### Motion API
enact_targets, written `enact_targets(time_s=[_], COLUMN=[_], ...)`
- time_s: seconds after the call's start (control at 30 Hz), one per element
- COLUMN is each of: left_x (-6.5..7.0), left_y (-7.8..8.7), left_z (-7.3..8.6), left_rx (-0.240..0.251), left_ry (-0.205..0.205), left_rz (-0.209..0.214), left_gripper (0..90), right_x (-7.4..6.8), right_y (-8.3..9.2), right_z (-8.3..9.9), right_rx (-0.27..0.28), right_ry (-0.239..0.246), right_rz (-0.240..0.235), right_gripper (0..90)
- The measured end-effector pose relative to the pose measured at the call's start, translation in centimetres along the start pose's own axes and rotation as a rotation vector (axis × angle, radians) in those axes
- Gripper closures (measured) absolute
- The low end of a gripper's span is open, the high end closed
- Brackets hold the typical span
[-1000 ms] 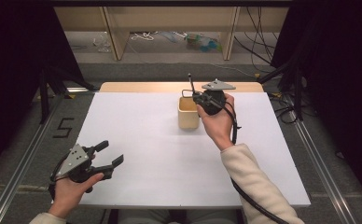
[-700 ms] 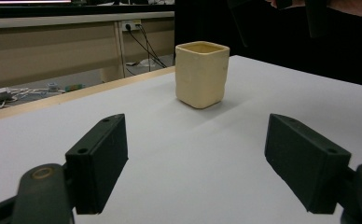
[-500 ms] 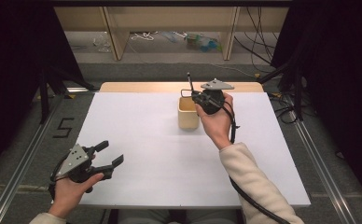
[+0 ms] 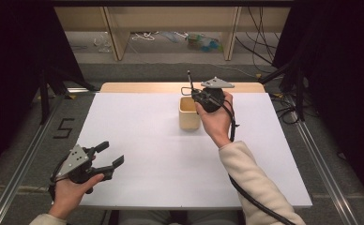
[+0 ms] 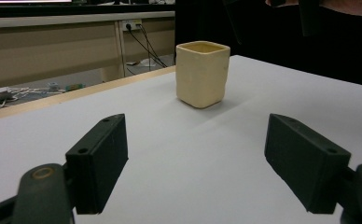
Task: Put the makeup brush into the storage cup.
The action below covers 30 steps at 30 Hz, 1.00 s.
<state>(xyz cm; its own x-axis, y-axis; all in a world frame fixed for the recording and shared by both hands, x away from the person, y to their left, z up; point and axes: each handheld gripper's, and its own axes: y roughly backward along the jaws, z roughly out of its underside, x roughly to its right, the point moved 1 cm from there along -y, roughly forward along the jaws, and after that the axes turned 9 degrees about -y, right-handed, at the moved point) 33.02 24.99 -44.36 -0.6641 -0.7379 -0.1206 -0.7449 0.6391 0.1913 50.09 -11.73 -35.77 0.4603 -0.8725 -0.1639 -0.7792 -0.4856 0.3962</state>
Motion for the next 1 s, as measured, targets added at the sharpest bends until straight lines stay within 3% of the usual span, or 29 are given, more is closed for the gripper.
enact_targets(time_s=[1.0], left_x=[-0.03], left_y=[-0.03], left_z=[0.04], left_rx=[0.007], left_ry=[0.001], left_rz=[0.005], left_gripper=[21.2], right_x=[0.21], right_y=[-0.95], right_z=[-0.81], right_rx=[0.043], right_ry=[0.014], right_rz=[0.006], right_gripper=[84.2])
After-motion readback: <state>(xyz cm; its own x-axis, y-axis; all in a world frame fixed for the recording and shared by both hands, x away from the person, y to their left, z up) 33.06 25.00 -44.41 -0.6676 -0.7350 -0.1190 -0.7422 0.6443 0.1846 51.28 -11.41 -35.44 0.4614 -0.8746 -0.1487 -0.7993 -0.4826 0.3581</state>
